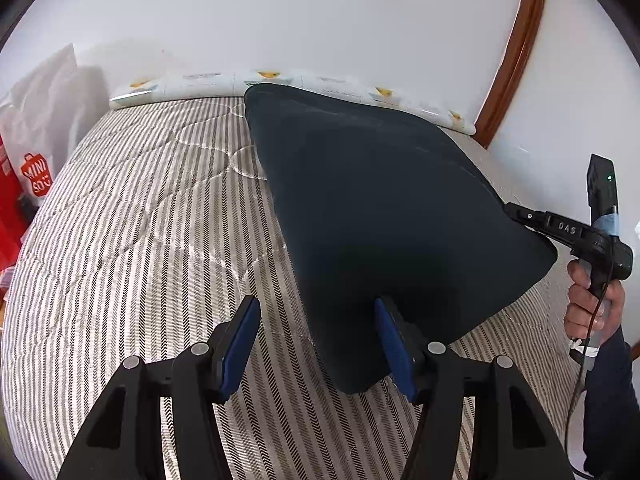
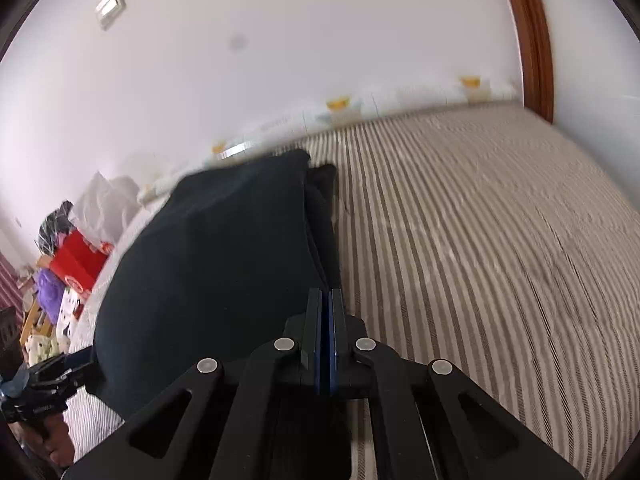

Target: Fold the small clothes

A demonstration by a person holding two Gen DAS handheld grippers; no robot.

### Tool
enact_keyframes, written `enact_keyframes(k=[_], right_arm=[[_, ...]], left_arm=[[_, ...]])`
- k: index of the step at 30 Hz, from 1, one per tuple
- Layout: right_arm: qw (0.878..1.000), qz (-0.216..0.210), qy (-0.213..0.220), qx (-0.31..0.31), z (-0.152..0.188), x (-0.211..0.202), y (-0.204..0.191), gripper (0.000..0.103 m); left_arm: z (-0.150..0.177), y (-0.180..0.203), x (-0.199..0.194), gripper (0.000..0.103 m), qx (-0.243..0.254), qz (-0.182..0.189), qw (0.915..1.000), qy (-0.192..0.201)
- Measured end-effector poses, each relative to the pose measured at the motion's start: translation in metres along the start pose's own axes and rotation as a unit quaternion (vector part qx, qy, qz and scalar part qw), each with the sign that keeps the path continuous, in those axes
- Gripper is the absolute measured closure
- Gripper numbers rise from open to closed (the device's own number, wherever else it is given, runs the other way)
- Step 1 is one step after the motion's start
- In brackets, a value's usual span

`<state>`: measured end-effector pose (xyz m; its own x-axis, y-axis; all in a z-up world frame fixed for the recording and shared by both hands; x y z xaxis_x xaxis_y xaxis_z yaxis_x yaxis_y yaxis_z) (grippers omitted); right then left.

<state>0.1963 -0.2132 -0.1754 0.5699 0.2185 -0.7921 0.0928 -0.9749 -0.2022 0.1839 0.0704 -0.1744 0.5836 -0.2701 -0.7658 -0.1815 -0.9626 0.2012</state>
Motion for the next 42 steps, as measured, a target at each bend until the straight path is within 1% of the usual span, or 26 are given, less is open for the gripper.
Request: enact_keyframes(k=[3, 4, 6, 10, 11, 13, 15, 16, 19, 21, 22, 23, 24, 26, 28, 29, 30, 31, 32, 34, 36, 37, 39, 40, 41, 42], right_arm=[[0.998, 0.043, 0.004, -0.034, -0.016, -0.01, -0.013, 0.099], [0.998, 0.049, 0.007, -0.039, -0.024, -0.011, -0.016, 0.097], [0.998, 0.044, 0.003, -0.045, -0.042, -0.007, -0.021, 0.093], [0.997, 0.041, -0.025, -0.06, -0.082, 0.022, -0.032, 0.061], [0.997, 0.041, -0.029, -0.06, -0.09, 0.03, -0.033, 0.059], [0.995, 0.066, -0.037, -0.06, -0.107, 0.049, -0.037, 0.059], [0.994, 0.072, -0.05, -0.059, -0.12, 0.069, -0.038, 0.059], [0.995, 0.067, -0.061, -0.051, -0.126, 0.08, -0.037, 0.059], [0.997, 0.025, -0.076, -0.021, -0.141, 0.106, -0.034, 0.059], [0.996, 0.007, -0.087, -0.003, -0.147, 0.123, -0.034, 0.061], [0.996, -0.006, -0.093, 0.007, -0.15, 0.132, -0.034, 0.072], [0.995, -0.015, -0.096, 0.008, -0.153, 0.137, -0.034, 0.092], [0.996, -0.017, -0.093, 0.002, -0.155, 0.137, -0.033, 0.092], [0.998, -0.032, -0.061, -0.002, -0.161, 0.124, -0.026, 0.096], [0.998, -0.022, -0.056, 0.009, -0.164, 0.122, -0.016, 0.096], [0.998, -0.014, -0.061, 0.016, -0.164, 0.126, -0.013, 0.097], [0.998, 0.007, -0.066, 0.019, -0.162, 0.13, -0.011, 0.097], [0.996, 0.042, -0.073, 0.02, -0.162, 0.133, -0.008, 0.098], [0.996, 0.047, -0.075, 0.026, -0.162, 0.131, -0.004, 0.094], [0.997, 0.026, -0.068, 0.039, -0.158, 0.113, 0.004, 0.094], [0.998, 0.023, -0.056, 0.03, -0.151, 0.091, 0.006, 0.094], [0.998, 0.025, -0.054, 0.022, -0.146, 0.077, 0.007, 0.091], [0.998, 0.012, -0.054, 0.014, -0.134, 0.059, 0.006, 0.08], [0.998, 0.002, -0.055, 0.01, -0.125, 0.05, 0.005, 0.067], [0.998, -0.004, -0.055, 0.006, -0.117, 0.043, 0.003, 0.058], [0.999, -0.009, -0.053, 0.001, -0.108, 0.036, 0.002, 0.057]], left_arm=[[-0.009, -0.003, -0.005, 0.045, 0.002, -0.004, 1.0, 0.0], [-0.015, -0.004, -0.007, 0.045, 0.002, -0.011, 0.9999, 0.006], [-0.029, -0.006, -0.007, 0.045, 0.004, -0.026, 0.9995, 0.017], [-0.059, -0.012, 0.0, 0.045, 0.001, -0.038, 0.9991, 0.021], [-0.065, -0.015, 0.001, 0.045, -0.002, -0.035, 0.9992, 0.021], [-0.073, -0.019, 0.004, 0.045, -0.007, -0.031, 0.9993, 0.019], [-0.078, -0.022, 0.01, 0.044, -0.011, -0.026, 0.9994, 0.02], [-0.081, -0.024, 0.014, 0.044, -0.014, -0.022, 0.9995, 0.019], [-0.083, -0.024, 0.025, 0.044, -0.012, -0.016, 0.9997, 0.013], [-0.083, -0.022, 0.031, 0.044, -0.005, -0.017, 0.9998, 0.012], [-0.084, -0.021, 0.034, 0.044, -0.002, -0.018, 0.9998, 0.013], [-0.084, -0.021, 0.036, 0.044, -0.001, -0.017, 0.9998, 0.015], [-0.085, -0.022, 0.038, 0.044, -0.002, -0.015, 0.9998, 0.014], [-0.085, -0.025, 0.04, 0.043, -0.008, -0.007, 0.9999, 0.011], [-0.084, -0.026, 0.042, 0.043, -0.012, -0.002, 0.9999, 0.006], [-0.084, -0.025, 0.043, 0.043, -0.011, -0.004, 0.9999, 0.006], [-0.085, -0.024, 0.043, 0.043, -0.01, -0.007, 0.9999, 0.008], [-0.085, -0.023, 0.042, 0.043, -0.008, -0.01, 0.9999, 0.008], [-0.085, -0.022, 0.042, 0.043, -0.008, -0.014, 0.9998, 0.009], [-0.084, -0.021, 0.039, 0.043, -0.007, -0.016, 0.9998, 0.01], [-0.082, -0.02, 0.035, 0.043, -0.006, -0.016, 0.9998, 0.013], [-0.081, -0.02, 0.033, 0.043, -0.007, -0.016, 0.9997, 0.014], [-0.079, -0.019, 0.031, 0.043, -0.01, -0.015, 0.9997, 0.014], [-0.078, -0.019, 0.029, 0.043, -0.011, -0.012, 0.9998, 0.014], [-0.077, -0.019, 0.028, 0.043, -0.013, -0.012, 0.9997, 0.015], [-0.075, -0.018, 0.026, 0.043, -0.015, -0.013, 0.9997, 0.014]])
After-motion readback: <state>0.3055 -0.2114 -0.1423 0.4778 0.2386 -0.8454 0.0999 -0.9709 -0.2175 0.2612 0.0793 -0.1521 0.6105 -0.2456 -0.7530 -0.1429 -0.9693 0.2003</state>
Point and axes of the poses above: each gripper's, at about its wrist camera, not at the fingertips, and x roughly the way its jaws point, y to its right, z to its underside, the point moved 1 cm from there along x, roughly the way its jaws point, and after that the axes turned 3 degrees about -y, right-handed, at the moved point
